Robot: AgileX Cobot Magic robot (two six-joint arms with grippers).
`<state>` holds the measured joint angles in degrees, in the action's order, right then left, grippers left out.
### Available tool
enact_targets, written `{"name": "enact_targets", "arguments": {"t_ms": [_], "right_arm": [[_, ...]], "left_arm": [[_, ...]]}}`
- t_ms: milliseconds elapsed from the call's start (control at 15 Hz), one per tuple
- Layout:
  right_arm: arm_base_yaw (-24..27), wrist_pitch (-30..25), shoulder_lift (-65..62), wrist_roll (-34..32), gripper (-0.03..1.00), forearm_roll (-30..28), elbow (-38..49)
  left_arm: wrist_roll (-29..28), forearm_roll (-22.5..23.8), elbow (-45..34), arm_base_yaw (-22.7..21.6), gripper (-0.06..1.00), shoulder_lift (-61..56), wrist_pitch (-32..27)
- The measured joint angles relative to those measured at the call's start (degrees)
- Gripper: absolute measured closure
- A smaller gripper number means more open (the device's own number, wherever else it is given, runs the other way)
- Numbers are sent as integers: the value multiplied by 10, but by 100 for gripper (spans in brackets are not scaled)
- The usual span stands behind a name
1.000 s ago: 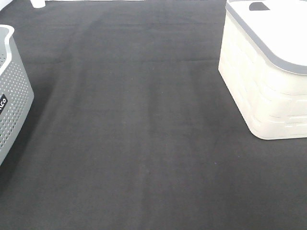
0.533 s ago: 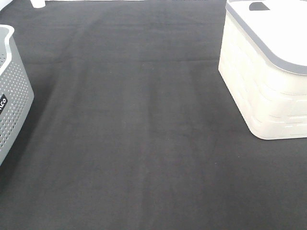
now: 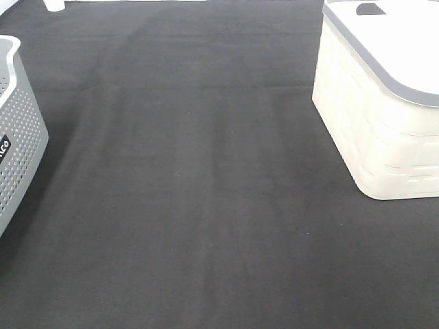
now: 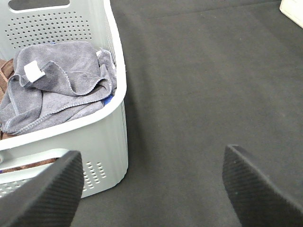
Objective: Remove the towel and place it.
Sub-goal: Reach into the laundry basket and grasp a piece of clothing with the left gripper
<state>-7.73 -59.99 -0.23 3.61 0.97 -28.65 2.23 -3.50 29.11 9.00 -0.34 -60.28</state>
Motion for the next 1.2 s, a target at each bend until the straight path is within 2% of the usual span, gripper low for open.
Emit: {"name": "enact_targets", "arguments": {"t_ms": [1200], "right_arm": [[0,0,0,0,30,0,0]], "left_arm": [[-16,5,0,0,19,0,0]]}}
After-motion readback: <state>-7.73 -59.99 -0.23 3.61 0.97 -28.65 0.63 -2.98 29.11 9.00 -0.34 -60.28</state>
